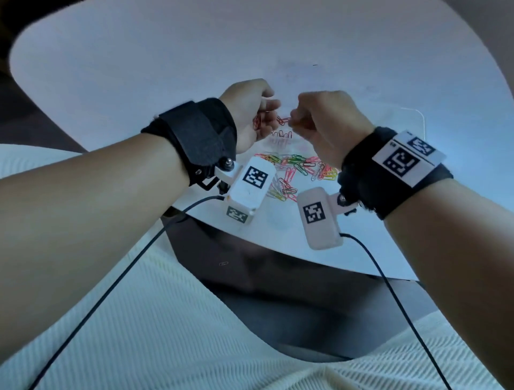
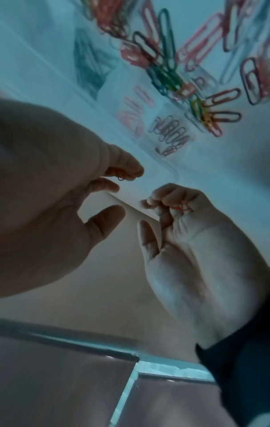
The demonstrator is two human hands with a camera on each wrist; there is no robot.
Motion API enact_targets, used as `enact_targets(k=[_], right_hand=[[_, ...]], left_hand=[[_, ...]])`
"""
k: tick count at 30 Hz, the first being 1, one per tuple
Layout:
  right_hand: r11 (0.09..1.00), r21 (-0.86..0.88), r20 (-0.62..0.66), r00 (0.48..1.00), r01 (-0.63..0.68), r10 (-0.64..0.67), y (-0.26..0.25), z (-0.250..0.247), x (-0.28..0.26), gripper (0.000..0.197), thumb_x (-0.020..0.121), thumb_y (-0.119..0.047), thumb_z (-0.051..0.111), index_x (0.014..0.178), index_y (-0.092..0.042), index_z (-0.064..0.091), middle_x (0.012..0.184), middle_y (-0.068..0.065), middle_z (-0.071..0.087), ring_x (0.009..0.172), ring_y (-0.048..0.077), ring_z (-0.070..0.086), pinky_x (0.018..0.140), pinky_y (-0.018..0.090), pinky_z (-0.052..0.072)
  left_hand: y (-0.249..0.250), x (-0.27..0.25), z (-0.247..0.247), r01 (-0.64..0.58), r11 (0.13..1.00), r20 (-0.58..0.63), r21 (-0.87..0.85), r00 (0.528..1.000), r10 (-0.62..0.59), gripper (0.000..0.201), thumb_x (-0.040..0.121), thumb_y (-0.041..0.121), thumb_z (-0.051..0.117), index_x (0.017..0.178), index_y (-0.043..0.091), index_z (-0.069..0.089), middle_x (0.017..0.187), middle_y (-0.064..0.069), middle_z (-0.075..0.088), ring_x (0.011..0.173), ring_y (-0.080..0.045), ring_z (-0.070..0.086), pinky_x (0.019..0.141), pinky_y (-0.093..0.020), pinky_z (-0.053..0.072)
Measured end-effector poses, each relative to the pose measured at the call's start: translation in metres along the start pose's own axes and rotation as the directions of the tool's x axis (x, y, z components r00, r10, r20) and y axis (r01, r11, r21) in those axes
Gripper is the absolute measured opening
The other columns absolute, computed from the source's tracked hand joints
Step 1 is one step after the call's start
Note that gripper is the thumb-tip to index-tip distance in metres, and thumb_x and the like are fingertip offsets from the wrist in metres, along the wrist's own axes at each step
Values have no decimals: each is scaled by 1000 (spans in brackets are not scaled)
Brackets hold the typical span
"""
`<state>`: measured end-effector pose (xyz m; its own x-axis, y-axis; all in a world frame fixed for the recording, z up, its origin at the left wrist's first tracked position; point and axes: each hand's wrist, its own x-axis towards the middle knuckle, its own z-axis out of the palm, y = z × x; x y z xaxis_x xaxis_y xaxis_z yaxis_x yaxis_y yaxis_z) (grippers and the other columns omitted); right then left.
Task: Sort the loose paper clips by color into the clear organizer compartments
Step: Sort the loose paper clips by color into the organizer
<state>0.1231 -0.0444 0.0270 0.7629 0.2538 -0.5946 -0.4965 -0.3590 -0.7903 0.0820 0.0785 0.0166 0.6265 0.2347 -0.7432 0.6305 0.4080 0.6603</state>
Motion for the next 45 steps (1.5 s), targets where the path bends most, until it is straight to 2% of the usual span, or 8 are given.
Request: enact_targets(k=[3, 6, 15, 21, 26, 30, 39, 45], right_hand=[[978, 173, 71, 992, -115, 104, 0, 2, 0, 9, 81, -12, 61, 84, -7, 55, 108, 17, 57, 101, 37, 59, 86, 29, 49], [964, 229, 86, 990, -133, 116, 0, -5, -6, 15, 92, -23, 61, 102, -13, 57, 145, 27, 40, 134, 40, 38, 104, 33, 44], [979, 201, -21, 999, 43, -40, 35, -39, -36, 22, 96, -18, 56, 117, -13, 59, 107, 12, 68, 94, 21, 63, 87, 30, 49], [996, 70, -58, 997, 51, -47, 62, -54, -44, 8, 95, -16, 58, 99, -12, 63, 80, 7, 69, 68, 21, 64, 72, 35, 55], [870, -469, -14, 983, 153, -181, 88, -41, -35, 9, 87, -18, 68, 80, -19, 73, 73, -1, 69, 65, 14, 64, 66, 31, 56], [706, -676, 28, 965, 211, -261, 100, -26, -26, 10, 85, -16, 68, 89, -16, 78, 77, -4, 66, 76, 10, 60, 61, 16, 42], [544, -830, 21, 982, 121, -186, 103, -3, -11, 8, 81, -24, 71, 76, -19, 75, 63, 0, 62, 60, 18, 59, 49, 20, 35], [616, -785, 2, 995, 62, -97, 96, -5, -5, 8, 75, -17, 71, 73, -11, 76, 62, 1, 64, 56, 12, 56, 43, 18, 36]], left_hand=[[2, -1, 4, -40, 999, -4, -32, 999, 39, 25, 93, 22, 47, 95, 1, 60, 74, -8, 55, 65, -20, 56, 55, -21, 48], [1, -4, 10, -147, 988, 0, -37, 989, 147, 23, 94, 20, 47, 96, 1, 61, 78, -9, 59, 73, -22, 57, 64, -23, 49], [-20, 0, 17, -334, 918, 169, 212, 938, 303, 33, 98, 25, 48, 124, 7, 56, 126, -6, 59, 120, -17, 52, 109, -33, 37], [-22, -17, 14, -565, 359, 352, 743, 786, 508, 14, 81, 14, 59, 86, 23, 68, 74, 10, 59, 71, -11, 56, 68, -22, 46], [-38, -12, 4, -433, 12, 415, 901, 872, 260, 14, 77, 17, 62, 88, 22, 71, 73, 14, 54, 80, -19, 59, 73, -31, 50], [-42, -2, -4, -371, -38, 369, 928, 896, 247, 10, 80, 19, 64, 87, 23, 70, 82, 7, 62, 80, -18, 59, 66, -28, 42], [-58, 2, -2, -305, -31, 306, 952, 938, 163, 17, 62, 9, 74, 71, 23, 69, 74, 4, 67, 74, -21, 64, 63, -29, 53], [-60, 5, -2, -323, 3, 318, 946, 933, 169, 17, 65, 2, 71, 74, 17, 72, 77, 2, 69, 73, -18, 63, 58, -25, 48]])
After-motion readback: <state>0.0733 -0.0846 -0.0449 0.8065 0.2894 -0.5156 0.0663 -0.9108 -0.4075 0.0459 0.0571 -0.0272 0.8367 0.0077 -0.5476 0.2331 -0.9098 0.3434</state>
